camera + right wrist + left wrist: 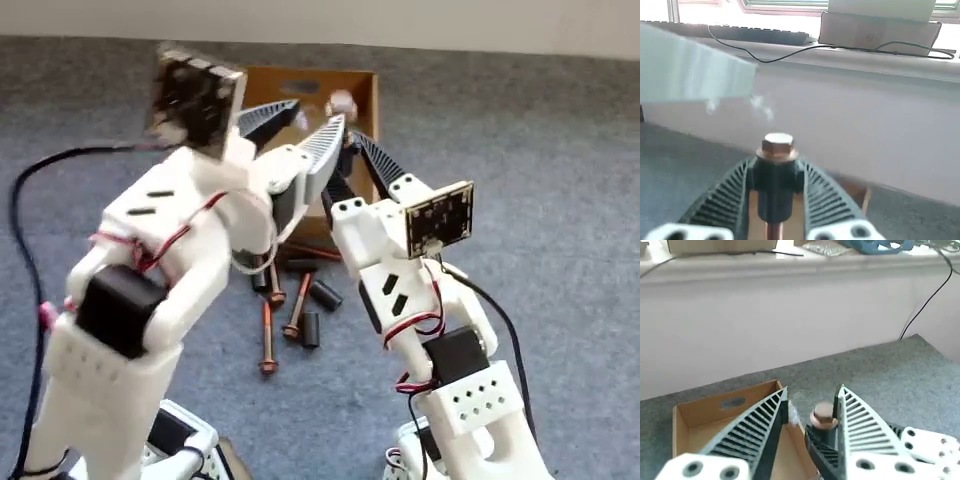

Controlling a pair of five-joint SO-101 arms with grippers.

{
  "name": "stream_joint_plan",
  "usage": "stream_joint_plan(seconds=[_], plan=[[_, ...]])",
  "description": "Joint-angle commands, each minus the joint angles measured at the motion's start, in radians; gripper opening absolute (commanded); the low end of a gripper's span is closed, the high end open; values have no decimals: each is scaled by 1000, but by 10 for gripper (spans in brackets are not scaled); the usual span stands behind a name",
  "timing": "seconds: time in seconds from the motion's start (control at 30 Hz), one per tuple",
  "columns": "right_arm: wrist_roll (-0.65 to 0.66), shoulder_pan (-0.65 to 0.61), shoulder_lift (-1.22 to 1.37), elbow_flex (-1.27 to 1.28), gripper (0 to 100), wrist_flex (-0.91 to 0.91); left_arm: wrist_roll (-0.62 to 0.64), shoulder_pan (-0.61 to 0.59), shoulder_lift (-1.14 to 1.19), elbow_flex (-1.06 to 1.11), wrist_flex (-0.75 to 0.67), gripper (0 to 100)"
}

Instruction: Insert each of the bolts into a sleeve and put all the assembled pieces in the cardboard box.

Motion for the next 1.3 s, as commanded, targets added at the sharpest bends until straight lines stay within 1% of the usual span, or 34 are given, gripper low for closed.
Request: stream_joint_plan(seconds=[0.0,0.23,0.3,0.33,0.43,0.53,0.7,0.8,0.9,1.1,1.17,1.27], plan=[[-9,15,-5,-41,6,-7,8,1,-33,24,-6,165],[-9,15,-5,-41,6,-7,5,-15,-33,67,-3,160],[-9,16,-5,-41,6,-7,5,-84,-33,77,0,152],[-9,16,-5,-41,6,-7,5,-128,-35,96,0,128],[-9,16,-5,-41,6,-7,5,-285,-31,168,-2,7],[-9,16,-5,-41,6,-7,6,-400,-27,302,-3,23],[-8,16,-4,-41,6,-8,3,-498,-25,562,-15,8],[-5,16,-4,-41,6,-7,5,-538,-25,679,-107,8],[-3,18,-4,-39,6,-7,6,-539,-25,796,-209,9],[-2,18,1,-33,6,-5,2,-526,-25,1070,-520,10],[-2,18,2,-33,6,-4,-48,-533,-31,1156,-631,10],[-2,18,4,-41,6,48,-170,-544,-25,1222,-727,10]])
